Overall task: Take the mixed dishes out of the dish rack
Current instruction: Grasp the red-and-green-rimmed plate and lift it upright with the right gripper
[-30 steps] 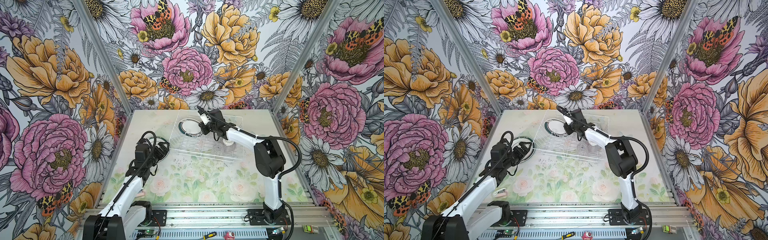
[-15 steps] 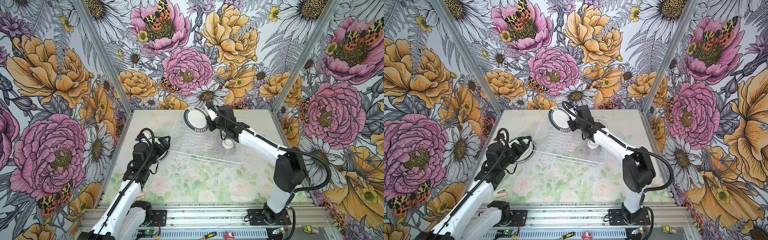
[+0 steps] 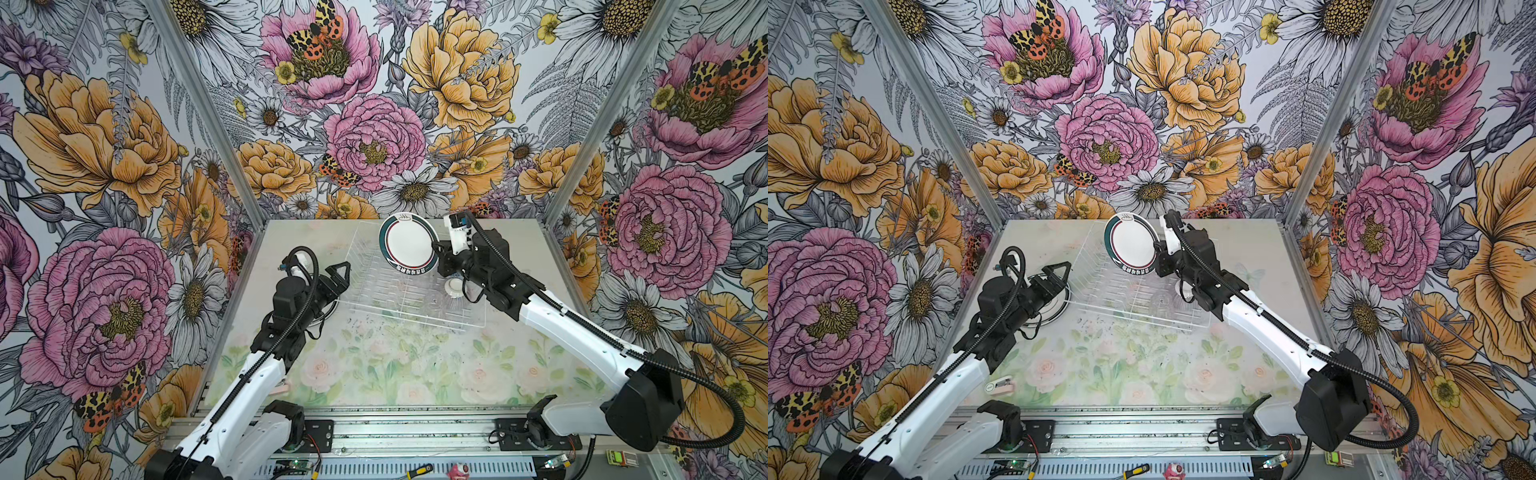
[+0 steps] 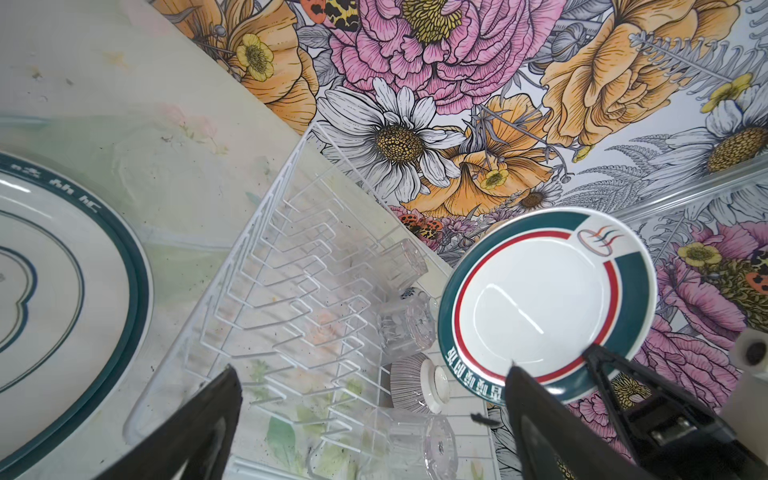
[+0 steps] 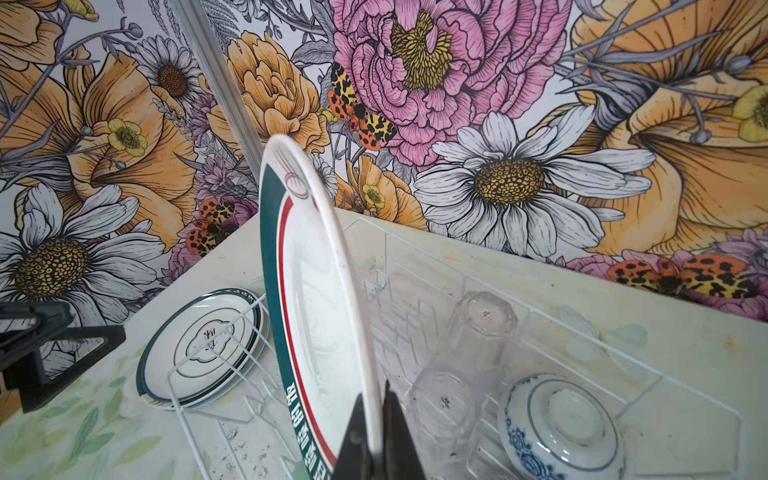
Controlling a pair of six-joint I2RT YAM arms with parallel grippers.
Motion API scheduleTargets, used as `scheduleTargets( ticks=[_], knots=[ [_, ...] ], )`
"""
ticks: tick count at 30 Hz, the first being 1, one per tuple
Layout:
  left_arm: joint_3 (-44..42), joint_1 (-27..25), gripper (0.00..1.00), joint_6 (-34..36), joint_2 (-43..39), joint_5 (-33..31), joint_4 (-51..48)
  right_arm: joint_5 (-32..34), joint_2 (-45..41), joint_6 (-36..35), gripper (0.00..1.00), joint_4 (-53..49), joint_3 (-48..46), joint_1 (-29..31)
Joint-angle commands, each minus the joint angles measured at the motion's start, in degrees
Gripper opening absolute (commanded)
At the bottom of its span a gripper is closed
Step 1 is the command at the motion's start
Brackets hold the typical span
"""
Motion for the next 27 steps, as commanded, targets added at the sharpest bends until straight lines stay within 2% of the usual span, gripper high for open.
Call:
scheduleTargets(
  ticks=[1,8,13,19,23,27],
  knots=[
    [6.2,-1.0,0.99,3.3,2.2,3.3,2.1,1.4,-7.9,8.0,0.00,3.6,-2.4,0.1],
    [12.1,-3.3,0.99,1.9,6.7,3.8,7.1,4.3,-19.7,13.5,0.00,2.0,-7.2,0.0],
    [19.2,-3.5,0.99,3.8,11.9,9.2,7.1,4.8,-23.4,18.0,0.00,1.1,-6.3,0.0],
    [25.9,-3.2,0.99,5.9,18.2,17.9,9.5,3.8,-21.4,20.7,0.00,0.2,-1.8,-0.2],
    [25.2,-4.1,0.98,4.2,20.9,21.8,18.2,3.0,-19.3,21.4,0.00,0.3,1.6,-0.4],
    [24.9,-4.9,0.91,0.1,25.6,28.6,27.7,1.5,-16.8,21.4,0.00,0.3,5.0,-0.6]
  ],
)
